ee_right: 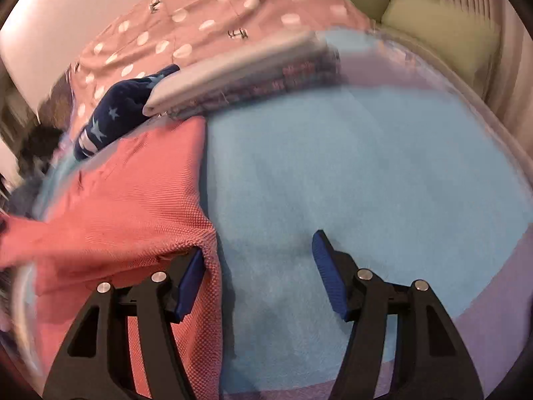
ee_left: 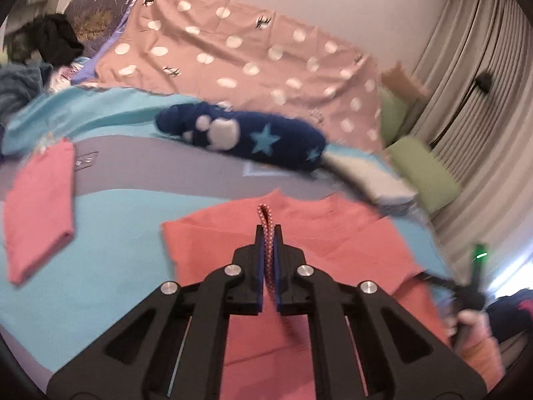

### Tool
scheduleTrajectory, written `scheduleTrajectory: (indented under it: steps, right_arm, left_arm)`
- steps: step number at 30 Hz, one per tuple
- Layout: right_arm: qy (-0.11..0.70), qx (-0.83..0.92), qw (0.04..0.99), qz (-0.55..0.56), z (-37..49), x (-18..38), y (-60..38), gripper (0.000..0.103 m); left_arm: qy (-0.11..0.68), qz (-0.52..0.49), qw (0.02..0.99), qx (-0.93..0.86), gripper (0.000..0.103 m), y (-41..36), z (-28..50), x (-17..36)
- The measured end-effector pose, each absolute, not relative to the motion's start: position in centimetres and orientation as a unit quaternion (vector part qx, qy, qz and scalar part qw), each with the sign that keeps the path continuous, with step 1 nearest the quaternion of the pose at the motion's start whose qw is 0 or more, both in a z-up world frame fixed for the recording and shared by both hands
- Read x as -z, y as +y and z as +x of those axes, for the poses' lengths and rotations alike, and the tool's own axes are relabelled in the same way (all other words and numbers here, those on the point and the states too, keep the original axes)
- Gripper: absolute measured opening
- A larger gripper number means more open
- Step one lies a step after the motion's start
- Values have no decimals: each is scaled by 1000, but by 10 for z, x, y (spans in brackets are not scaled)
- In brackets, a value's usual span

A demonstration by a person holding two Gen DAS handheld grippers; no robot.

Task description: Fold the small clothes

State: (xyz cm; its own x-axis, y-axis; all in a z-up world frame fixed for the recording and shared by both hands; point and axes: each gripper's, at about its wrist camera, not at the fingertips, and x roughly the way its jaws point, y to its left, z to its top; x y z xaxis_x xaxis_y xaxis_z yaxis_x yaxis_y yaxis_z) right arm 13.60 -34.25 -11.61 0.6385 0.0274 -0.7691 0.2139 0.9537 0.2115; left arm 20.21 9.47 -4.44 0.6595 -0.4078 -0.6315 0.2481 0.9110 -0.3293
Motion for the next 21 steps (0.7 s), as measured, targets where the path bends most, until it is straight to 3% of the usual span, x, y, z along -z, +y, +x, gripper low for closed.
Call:
scheduleTrajectory:
  steps: [6, 9, 14, 19, 21]
  right_arm:
    - [441, 40, 894, 67, 124, 110, -325, 65]
    - [453, 30, 888, 73, 112, 105, -335, 65]
    - [420, 4, 900, 115, 111, 77, -334, 65]
    - [396, 1, 912, 102, 152, 53, -327, 65]
    - [410, -11, 908, 84, 180, 58, -316, 59]
  left_arm:
    - [442, -80, 886, 118, 17, 105, 218, 104]
    - [440, -82, 885, 129, 31, 112, 204, 105]
    - [437, -68, 886, 138, 43, 112, 193, 99]
    - [446, -65, 881, 142, 41, 99, 194, 104]
    - [448, -64, 881, 142, 34, 96, 194, 106]
